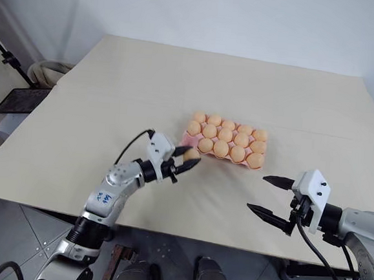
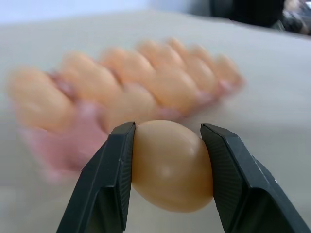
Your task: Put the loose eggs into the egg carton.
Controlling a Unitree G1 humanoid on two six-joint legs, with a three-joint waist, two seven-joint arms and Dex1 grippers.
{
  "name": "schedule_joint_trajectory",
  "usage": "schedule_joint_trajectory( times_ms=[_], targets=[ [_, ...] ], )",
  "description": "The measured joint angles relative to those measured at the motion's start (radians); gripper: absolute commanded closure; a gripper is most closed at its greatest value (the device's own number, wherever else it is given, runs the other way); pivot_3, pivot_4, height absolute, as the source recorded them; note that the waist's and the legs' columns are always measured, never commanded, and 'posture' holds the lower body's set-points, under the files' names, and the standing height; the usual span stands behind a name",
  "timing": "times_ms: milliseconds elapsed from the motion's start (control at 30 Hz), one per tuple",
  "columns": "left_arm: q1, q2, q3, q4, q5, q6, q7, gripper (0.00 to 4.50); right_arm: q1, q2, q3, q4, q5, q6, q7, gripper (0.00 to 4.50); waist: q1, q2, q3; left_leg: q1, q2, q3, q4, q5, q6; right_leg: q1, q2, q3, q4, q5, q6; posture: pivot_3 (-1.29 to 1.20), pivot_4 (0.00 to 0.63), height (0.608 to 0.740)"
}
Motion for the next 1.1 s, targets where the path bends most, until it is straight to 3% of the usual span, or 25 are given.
schedule_joint_trajectory(
  times_ms=[233,533,633,800,1100],
  targets=[
    [-0.116,0.007,0.075,0.115,0.033,-0.043,0.108,2.36,-0.007,0.000,0.003,0.001,-0.001,0.000,0.002,0.00,0.000,0.000,0.000,0.000,0.000,0.000,0.000,0.000,0.000,0.000,0.000,0.000,0.000,0.000,0.000,0.00,0.150,0.740],
    [-0.167,-0.020,0.038,0.326,0.053,-0.138,0.071,2.36,0.011,0.000,0.003,0.001,-0.001,-0.003,0.002,0.00,0.001,0.000,0.000,-0.002,0.000,0.000,0.000,0.000,0.000,-0.002,0.000,0.000,0.000,0.000,0.000,0.00,0.150,0.740],
    [-0.186,-0.026,0.035,0.361,0.055,-0.154,0.056,1.71,0.029,0.000,0.002,0.001,-0.001,-0.004,0.001,0.00,0.001,0.000,0.000,-0.002,0.000,0.000,0.000,0.000,0.000,-0.002,0.000,-0.001,-0.001,0.000,0.000,0.00,0.150,0.740],
    [-0.186,-0.025,0.020,0.366,0.058,-0.153,0.038,0.10,0.039,0.001,0.000,0.001,-0.002,-0.006,0.000,0.00,-0.001,0.000,0.000,-0.002,0.000,0.000,0.000,0.000,0.000,-0.002,0.001,0.000,0.000,0.000,0.000,0.00,0.150,0.740],
    [-0.143,0.093,0.022,0.234,0.048,-0.100,-0.066,0.04,0.006,0.012,0.009,0.039,-0.022,-0.027,0.001,0.00,-0.003,0.000,0.000,-0.002,0.000,0.001,-0.001,-0.001,-0.001,-0.003,0.000,0.000,0.001,0.000,0.000,0.00,0.150,0.740]
  ],
)
